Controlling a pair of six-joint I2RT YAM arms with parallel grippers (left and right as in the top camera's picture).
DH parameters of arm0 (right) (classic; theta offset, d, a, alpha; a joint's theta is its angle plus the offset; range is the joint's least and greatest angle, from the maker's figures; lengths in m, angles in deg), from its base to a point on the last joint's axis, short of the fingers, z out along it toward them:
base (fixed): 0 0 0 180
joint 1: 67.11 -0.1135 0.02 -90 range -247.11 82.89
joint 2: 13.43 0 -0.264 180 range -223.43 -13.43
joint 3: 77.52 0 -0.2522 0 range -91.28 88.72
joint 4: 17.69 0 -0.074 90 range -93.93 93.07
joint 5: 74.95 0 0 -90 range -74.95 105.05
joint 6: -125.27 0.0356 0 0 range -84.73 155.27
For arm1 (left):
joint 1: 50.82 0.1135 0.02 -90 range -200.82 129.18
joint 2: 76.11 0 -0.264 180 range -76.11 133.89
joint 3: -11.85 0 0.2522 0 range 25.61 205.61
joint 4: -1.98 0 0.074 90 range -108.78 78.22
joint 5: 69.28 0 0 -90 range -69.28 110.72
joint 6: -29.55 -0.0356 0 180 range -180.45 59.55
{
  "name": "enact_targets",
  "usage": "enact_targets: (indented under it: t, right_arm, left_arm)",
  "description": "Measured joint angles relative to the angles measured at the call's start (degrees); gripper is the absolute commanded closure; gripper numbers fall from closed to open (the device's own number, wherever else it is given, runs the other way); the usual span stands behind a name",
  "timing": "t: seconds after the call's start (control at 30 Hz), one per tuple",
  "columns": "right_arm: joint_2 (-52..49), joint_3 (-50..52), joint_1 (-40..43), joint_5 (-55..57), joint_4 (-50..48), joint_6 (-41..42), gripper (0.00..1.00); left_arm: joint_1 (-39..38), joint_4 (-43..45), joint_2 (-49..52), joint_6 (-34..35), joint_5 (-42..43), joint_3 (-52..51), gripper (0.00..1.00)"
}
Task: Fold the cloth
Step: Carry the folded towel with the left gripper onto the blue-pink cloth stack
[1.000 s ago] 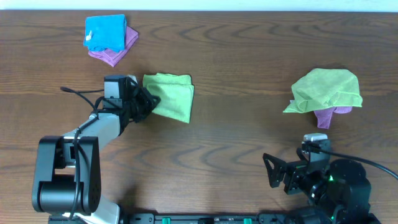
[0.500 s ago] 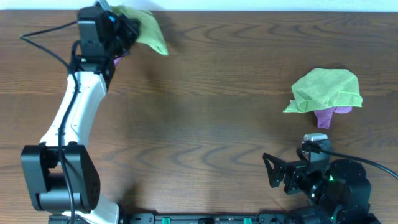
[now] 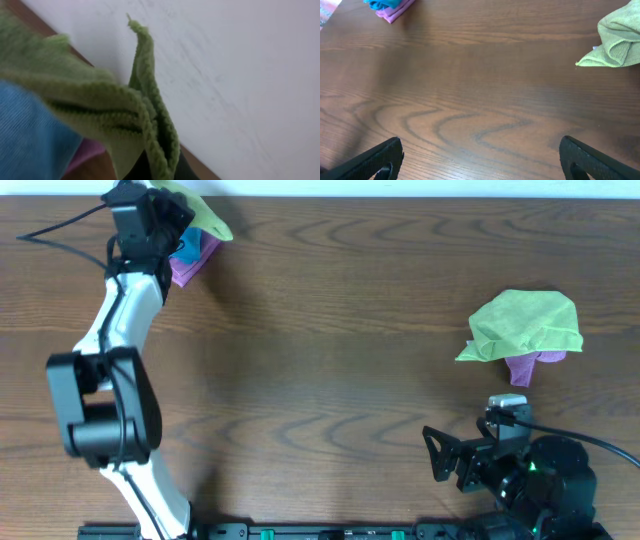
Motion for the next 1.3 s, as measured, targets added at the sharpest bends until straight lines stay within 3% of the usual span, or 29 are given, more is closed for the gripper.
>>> enact_targets:
  t: [0.3,0.63,1.0,1.13,1.3]
  right_arm:
    - [0.00,0.00,0.00,0.02,0.02,0.00,0.01]
    - [0.00,0.00,0.00,0.02,0.02,0.00,0.01]
    - [0.00,0.00,0.00,0.00,0.02,0.00,0.01]
    - [0.00,0.00,0.00,0.02,0.02,0.00,0.01]
    - [0.00,0.00,0.00,0.02,0.02,0.00,0.01]
  left_arm:
    - [0.00,0.22,6.67,-1.70,-2.78,13.05,0.94]
    - [0.00,-4.17,9.11,-4.72,-9.29,13.46,0.94]
    - [0.24,-14.45,11.13,-6.01,-10.32,13.46,0.94]
    - [1.14,-18.62,11.13,-6.19,-10.34,13.46,0.90]
    - [2.38,-22.10,11.15,-6.62,-10.54,13.46,0.77]
